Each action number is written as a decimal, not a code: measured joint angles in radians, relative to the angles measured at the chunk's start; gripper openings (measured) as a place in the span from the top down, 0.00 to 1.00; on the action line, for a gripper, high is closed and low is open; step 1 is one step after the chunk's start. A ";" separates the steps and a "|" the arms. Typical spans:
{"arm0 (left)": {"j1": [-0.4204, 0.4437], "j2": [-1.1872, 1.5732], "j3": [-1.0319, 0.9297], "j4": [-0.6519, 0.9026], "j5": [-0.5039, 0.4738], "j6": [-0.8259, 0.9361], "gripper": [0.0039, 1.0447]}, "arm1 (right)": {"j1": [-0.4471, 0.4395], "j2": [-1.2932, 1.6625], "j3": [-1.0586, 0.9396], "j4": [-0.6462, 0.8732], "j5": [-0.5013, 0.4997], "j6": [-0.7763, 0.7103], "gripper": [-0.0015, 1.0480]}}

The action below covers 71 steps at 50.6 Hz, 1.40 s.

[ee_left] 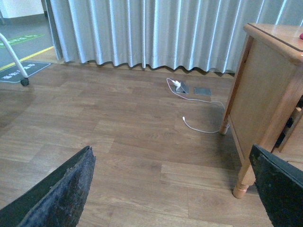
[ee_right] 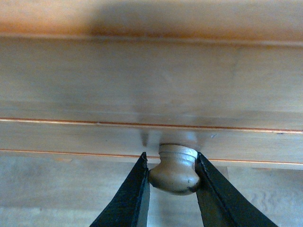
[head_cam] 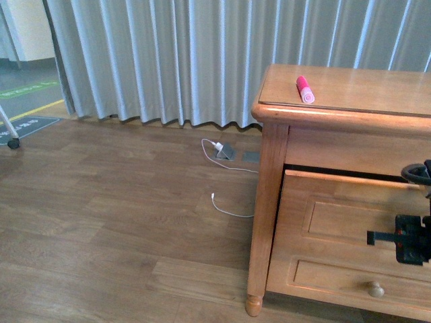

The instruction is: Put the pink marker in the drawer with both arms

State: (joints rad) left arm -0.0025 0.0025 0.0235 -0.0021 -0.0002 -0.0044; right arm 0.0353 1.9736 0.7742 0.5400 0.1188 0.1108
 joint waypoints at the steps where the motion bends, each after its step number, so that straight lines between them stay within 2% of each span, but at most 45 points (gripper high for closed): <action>1: 0.000 0.000 0.000 0.000 0.000 0.000 0.06 | 0.001 -0.017 -0.019 -0.007 -0.003 0.003 0.78; 17: 0.000 0.000 0.000 0.000 0.000 0.000 0.06 | 0.002 -0.328 -0.377 -0.030 -0.108 0.005 0.78; 25: 0.000 0.000 0.000 0.000 0.000 0.000 0.06 | -0.003 -0.451 -0.484 -0.062 -0.134 -0.003 0.78; 33: 0.000 0.000 0.000 0.000 0.000 0.000 0.06 | -0.002 -0.555 -0.531 -0.089 -0.124 0.002 0.55; 38: 0.000 0.000 0.000 0.000 0.000 0.000 0.06 | -0.002 -0.655 -0.544 -0.157 -0.129 0.013 0.40; 49: 0.000 0.000 0.000 0.000 0.000 0.000 0.06 | -0.035 -1.025 -0.552 -0.450 -0.205 0.036 0.07; 56: 0.000 0.000 0.000 0.000 0.000 0.000 0.06 | -0.092 -1.262 -0.526 -0.637 -0.278 0.032 0.08; 64: 0.000 0.000 0.000 0.000 0.000 0.000 0.06 | -0.212 -1.499 -0.472 -0.822 -0.402 0.011 0.08; 67: 0.000 0.000 0.000 0.000 0.000 0.000 0.06 | -0.263 -1.571 -0.462 -0.876 -0.449 -0.002 0.08; 71: 0.000 0.000 0.000 0.000 0.000 0.000 0.06 | -0.312 -1.614 -0.463 -0.877 -0.497 -0.008 0.08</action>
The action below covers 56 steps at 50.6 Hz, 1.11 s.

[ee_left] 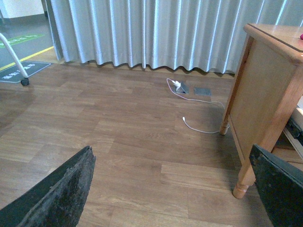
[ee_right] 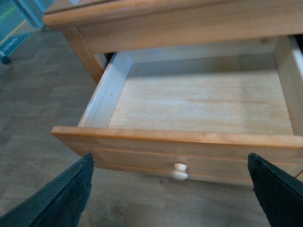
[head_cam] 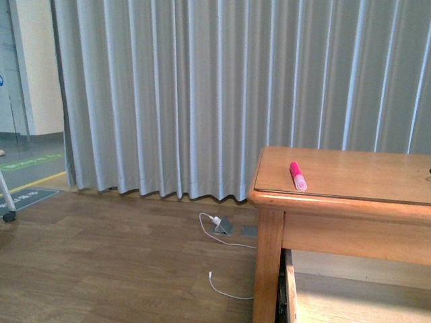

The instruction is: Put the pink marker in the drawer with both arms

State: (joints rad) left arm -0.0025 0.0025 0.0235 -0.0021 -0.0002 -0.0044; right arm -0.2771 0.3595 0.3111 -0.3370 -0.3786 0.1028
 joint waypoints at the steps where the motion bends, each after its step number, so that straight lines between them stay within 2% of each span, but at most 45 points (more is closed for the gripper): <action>1: 0.000 0.000 0.000 0.000 0.000 0.000 0.06 | -0.016 -0.011 -0.004 0.015 0.003 -0.005 0.08; 6: 0.000 0.000 0.000 0.000 0.000 0.000 0.06 | -0.042 -0.022 -0.013 0.034 0.008 -0.012 0.08; 20: 0.000 0.000 0.000 0.000 0.000 0.000 0.06 | -0.043 -0.036 -0.028 0.057 0.016 -0.021 0.09; 23: 0.000 0.000 0.000 0.000 0.000 0.000 0.06 | -0.030 -0.115 -0.108 0.215 0.076 -0.053 0.19; 26: 0.000 0.000 0.000 0.000 -0.001 0.000 0.06 | -0.003 -0.197 -0.164 0.309 0.122 -0.070 0.29; 34: 0.000 0.000 0.000 0.000 0.000 0.000 0.06 | 0.088 -0.257 -0.206 0.332 0.201 -0.093 0.57; 44: 0.000 0.000 0.000 0.000 0.000 0.000 0.06 | 0.105 -0.264 -0.216 0.332 0.209 -0.098 0.12; 46: 0.000 0.000 0.000 0.000 0.000 0.000 0.06 | 0.105 -0.264 -0.216 0.332 0.209 -0.098 0.07; 56: 0.000 0.000 0.000 0.000 0.000 0.000 0.06 | 0.106 -0.264 -0.216 0.332 0.209 -0.098 0.08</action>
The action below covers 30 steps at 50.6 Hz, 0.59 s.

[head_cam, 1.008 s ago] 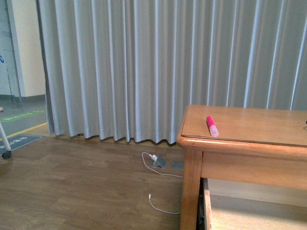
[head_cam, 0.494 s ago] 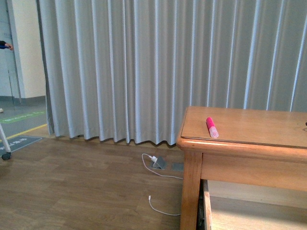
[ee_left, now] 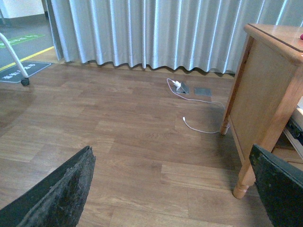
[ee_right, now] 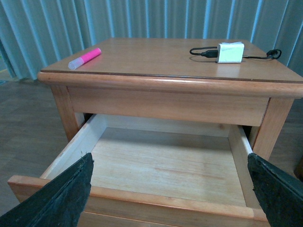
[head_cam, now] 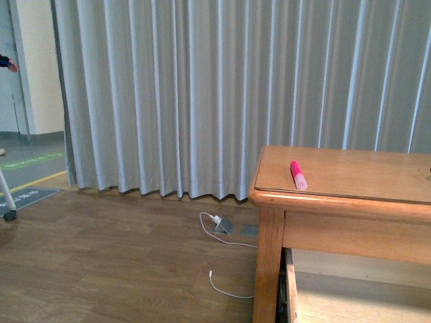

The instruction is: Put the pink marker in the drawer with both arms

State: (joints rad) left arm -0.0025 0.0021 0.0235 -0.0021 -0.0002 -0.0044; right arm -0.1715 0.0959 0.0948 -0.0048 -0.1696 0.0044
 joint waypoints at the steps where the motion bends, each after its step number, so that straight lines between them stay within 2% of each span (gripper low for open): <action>1: 0.000 0.000 0.000 0.000 0.000 0.000 0.06 | 0.000 0.000 0.000 0.000 0.000 0.000 0.08; 9: -0.002 0.001 0.000 -0.001 -0.011 -0.006 0.06 | 0.000 0.000 0.000 0.000 0.000 0.000 0.08; 14: -0.091 0.068 0.004 -0.017 -0.220 -0.122 0.06 | 0.000 0.000 0.000 0.000 0.000 0.000 0.08; 17: -0.148 0.140 0.020 0.002 -0.268 -0.156 0.06 | 0.000 0.000 0.000 0.000 0.000 0.000 0.08; 23: -0.223 0.336 0.114 0.105 -0.245 -0.156 0.06 | 0.000 0.000 0.000 0.000 0.000 0.000 0.08; 30: -0.227 0.617 0.276 0.276 -0.143 -0.111 0.06 | 0.000 0.000 0.000 0.000 0.000 0.000 0.08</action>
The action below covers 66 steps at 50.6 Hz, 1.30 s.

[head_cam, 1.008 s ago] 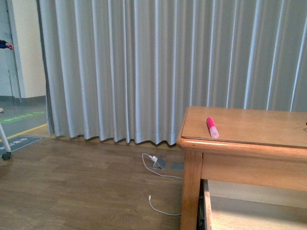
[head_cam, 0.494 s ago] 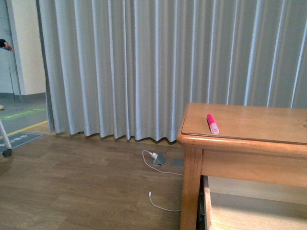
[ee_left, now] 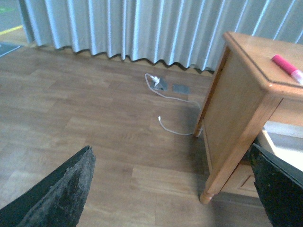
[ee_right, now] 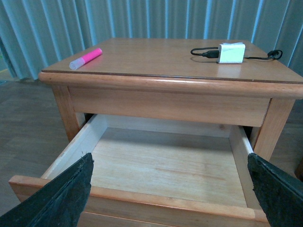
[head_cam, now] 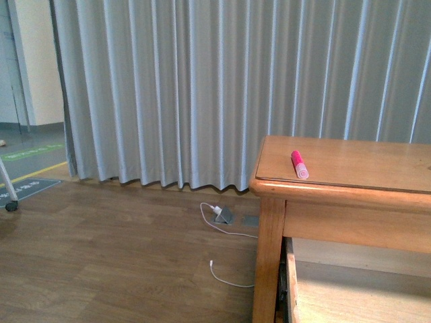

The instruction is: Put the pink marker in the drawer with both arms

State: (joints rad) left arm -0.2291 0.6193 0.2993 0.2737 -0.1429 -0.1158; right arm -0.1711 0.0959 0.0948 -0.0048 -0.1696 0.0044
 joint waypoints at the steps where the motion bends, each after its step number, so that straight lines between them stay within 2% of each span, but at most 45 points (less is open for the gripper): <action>1: 0.000 0.042 0.025 0.024 0.018 0.008 0.06 | 0.000 0.000 0.000 0.000 0.000 0.000 0.08; 6: -0.015 0.248 0.150 0.085 0.071 0.054 0.06 | 0.000 0.000 0.000 0.000 0.000 0.000 0.08; 13: -0.074 0.494 0.304 0.126 0.084 0.089 0.06 | 0.000 0.000 0.000 0.000 0.000 0.000 0.08; 24: -0.172 0.816 0.659 0.104 0.111 0.121 0.06 | 0.000 0.000 0.000 0.000 0.000 0.000 0.08; 37: -0.257 1.183 1.103 -0.027 0.138 0.141 0.06 | 0.000 0.000 0.000 0.000 0.000 0.000 0.08; 50: -0.349 1.503 1.521 -0.217 0.080 0.142 0.06 | 0.000 0.000 0.000 0.000 0.000 0.000 0.08; 58: -0.373 1.636 1.694 -0.315 0.041 0.133 0.06 | 0.000 0.000 0.000 0.000 0.000 0.000 0.08; 66: -0.374 1.679 1.756 -0.361 0.027 0.097 0.06 | 0.000 0.000 0.000 0.000 0.000 0.000 0.08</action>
State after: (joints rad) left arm -0.6029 2.2986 2.0552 -0.0875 -0.1158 -0.0193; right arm -0.1711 0.0959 0.0948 -0.0048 -0.1696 0.0044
